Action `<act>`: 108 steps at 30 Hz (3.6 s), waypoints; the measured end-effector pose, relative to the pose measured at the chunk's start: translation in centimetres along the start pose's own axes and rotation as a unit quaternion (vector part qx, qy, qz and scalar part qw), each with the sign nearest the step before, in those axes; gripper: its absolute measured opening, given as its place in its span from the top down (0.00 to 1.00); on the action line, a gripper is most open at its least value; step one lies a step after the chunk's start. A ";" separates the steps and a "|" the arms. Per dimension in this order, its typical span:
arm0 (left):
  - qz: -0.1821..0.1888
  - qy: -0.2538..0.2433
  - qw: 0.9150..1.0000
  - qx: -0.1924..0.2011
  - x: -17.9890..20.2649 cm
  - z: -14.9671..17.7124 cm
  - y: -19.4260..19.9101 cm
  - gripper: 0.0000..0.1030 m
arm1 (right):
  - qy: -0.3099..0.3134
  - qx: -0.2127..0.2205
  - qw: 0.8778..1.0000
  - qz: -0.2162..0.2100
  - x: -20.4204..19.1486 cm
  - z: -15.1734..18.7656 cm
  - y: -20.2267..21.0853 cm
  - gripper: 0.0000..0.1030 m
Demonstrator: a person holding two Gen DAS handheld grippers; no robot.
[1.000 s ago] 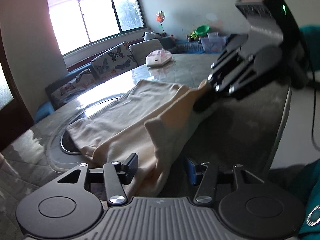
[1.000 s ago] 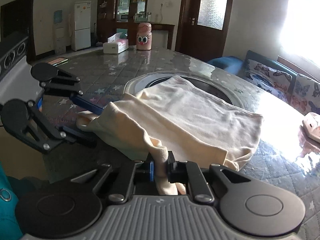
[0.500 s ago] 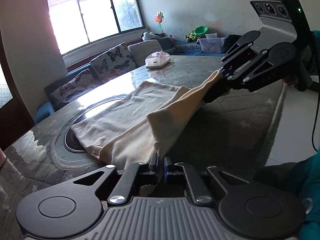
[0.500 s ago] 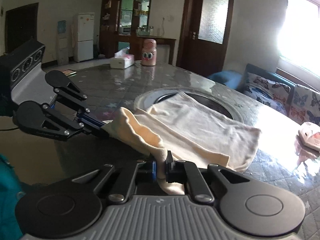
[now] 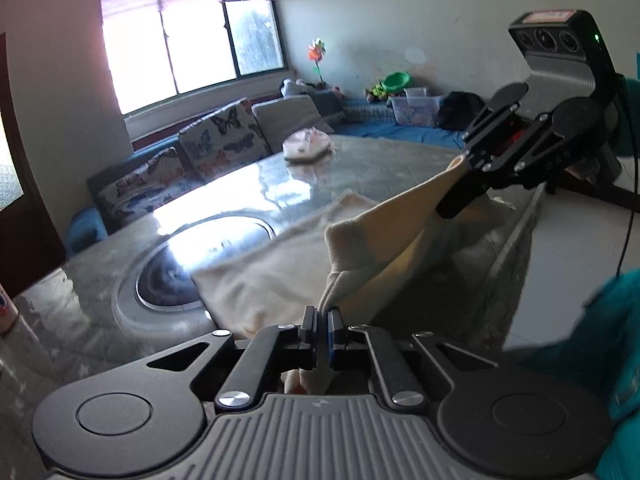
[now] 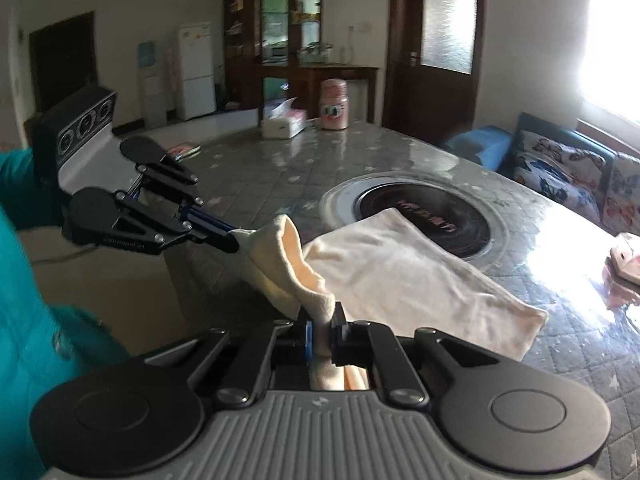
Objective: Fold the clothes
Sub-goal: 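Lift the hem with both grippers and fold it toward the collar, then lower the folded hem onto the collar with both grippers, then close both grippers on the folded edge of the sweatshirt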
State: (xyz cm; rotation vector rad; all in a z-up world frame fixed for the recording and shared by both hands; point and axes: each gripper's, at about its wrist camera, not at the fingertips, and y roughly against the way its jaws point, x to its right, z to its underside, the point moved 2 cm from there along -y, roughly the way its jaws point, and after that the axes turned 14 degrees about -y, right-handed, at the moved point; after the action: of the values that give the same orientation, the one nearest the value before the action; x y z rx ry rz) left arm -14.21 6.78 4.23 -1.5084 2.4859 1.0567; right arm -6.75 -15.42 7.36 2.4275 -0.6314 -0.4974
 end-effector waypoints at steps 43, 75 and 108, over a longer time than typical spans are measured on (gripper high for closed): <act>-0.022 0.144 0.986 -0.076 -9.9 -2.3 -21.7 0.81 | -0.197 0.027 0.965 0.171 16.6 -2.0 -13.1 0.84; -0.084 0.215 0.969 -0.083 -9.4 2.7 -12.4 0.52 | -0.162 0.052 0.975 0.140 11.0 0.8 -8.3 0.83; 0.005 0.202 0.978 -0.042 -6.2 -1.3 -9.4 0.66 | -0.189 0.047 0.968 0.159 12.6 2.5 -4.8 0.81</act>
State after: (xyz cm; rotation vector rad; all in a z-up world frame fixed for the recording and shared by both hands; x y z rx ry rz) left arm -3.05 8.06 2.56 -1.9061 2.7352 0.9469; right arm 3.90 -19.87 -0.05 2.2689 -1.2061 -0.8155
